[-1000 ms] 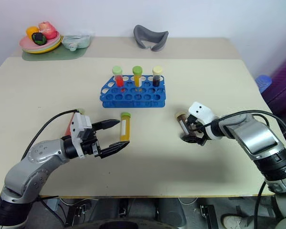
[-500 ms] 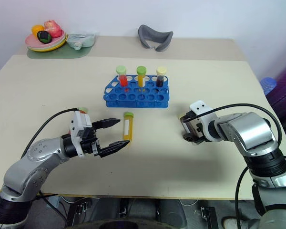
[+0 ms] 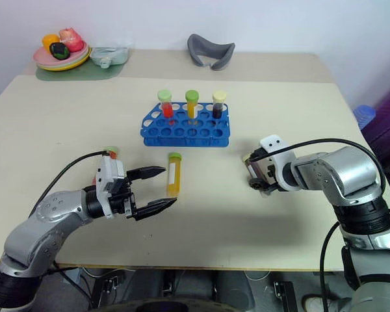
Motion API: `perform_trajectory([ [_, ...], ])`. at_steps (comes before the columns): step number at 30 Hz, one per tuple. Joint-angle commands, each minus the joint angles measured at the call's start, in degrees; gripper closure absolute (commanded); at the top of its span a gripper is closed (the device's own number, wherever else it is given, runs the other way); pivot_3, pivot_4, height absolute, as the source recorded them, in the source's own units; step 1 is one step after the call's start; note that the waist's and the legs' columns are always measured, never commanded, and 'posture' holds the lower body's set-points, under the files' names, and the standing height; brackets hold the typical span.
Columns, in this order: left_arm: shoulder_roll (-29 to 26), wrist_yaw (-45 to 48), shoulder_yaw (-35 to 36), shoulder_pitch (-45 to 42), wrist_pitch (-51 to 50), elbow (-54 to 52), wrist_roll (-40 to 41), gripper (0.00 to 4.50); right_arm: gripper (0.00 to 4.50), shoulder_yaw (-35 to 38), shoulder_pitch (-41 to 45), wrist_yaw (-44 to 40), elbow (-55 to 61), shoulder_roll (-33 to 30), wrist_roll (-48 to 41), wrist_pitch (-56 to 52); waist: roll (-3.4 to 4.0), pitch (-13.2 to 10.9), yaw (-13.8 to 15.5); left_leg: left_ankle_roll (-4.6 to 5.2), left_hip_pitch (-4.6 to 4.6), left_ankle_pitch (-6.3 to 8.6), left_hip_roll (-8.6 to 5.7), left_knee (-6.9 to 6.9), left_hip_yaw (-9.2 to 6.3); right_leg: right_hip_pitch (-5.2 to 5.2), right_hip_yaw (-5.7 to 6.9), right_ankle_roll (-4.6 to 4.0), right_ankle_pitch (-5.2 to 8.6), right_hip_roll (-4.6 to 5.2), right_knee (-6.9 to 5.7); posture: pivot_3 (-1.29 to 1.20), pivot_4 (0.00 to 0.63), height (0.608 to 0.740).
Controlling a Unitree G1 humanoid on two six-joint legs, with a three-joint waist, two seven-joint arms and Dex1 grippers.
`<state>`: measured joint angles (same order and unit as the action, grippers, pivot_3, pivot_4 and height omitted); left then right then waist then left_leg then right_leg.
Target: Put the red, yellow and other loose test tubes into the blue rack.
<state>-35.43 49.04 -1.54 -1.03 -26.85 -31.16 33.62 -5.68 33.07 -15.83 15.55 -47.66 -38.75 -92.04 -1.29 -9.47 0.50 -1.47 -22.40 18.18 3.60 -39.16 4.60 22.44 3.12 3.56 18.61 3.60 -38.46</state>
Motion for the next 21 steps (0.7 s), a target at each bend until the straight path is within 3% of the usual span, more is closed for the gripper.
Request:
perform_trajectory([
  [1,-1.56,2.79,-1.83,1.06,3.25,-1.83,-2.38,0.02,0.00,0.27,-0.28,4.62,-0.92,-1.42,-4.89,-0.46,0.00,0.00,0.09,0.00,0.00,0.00,0.00,0.00,0.00,0.00,0.00,0.00,0.00,0.00,0.00,0.00,0.150,0.735],
  [13,-0.52,3.85,-3.40,1.74,5.81,-0.65,-4.28,0.02,0.00,0.53,-0.50,17.18,-2.38,-3.18,-18.25,-0.46,0.00,0.00,0.17,0.11,-0.05,0.06,0.00,0.01,0.00,0.02,0.00,0.00,0.00,0.00,0.05,0.00,0.150,0.735],
  [17,-0.46,3.78,-3.50,1.90,6.16,-0.46,-4.48,0.00,1.76,0.27,-0.29,19.80,-2.43,-3.13,-20.92,-0.46,0.00,0.00,0.12,0.12,-0.04,0.07,0.01,0.01,0.00,0.02,0.00,0.00,0.00,0.00,0.06,0.00,0.150,0.735],
  [21,-0.38,3.66,-3.34,2.12,6.37,-0.37,-4.40,0.00,1.76,0.09,0.06,21.57,-2.88,-3.10,-23.05,-0.46,0.00,0.00,0.10,0.12,-0.04,0.07,0.01,0.01,0.00,0.02,0.00,0.00,0.00,0.01,0.06,0.00,0.150,0.735],
])
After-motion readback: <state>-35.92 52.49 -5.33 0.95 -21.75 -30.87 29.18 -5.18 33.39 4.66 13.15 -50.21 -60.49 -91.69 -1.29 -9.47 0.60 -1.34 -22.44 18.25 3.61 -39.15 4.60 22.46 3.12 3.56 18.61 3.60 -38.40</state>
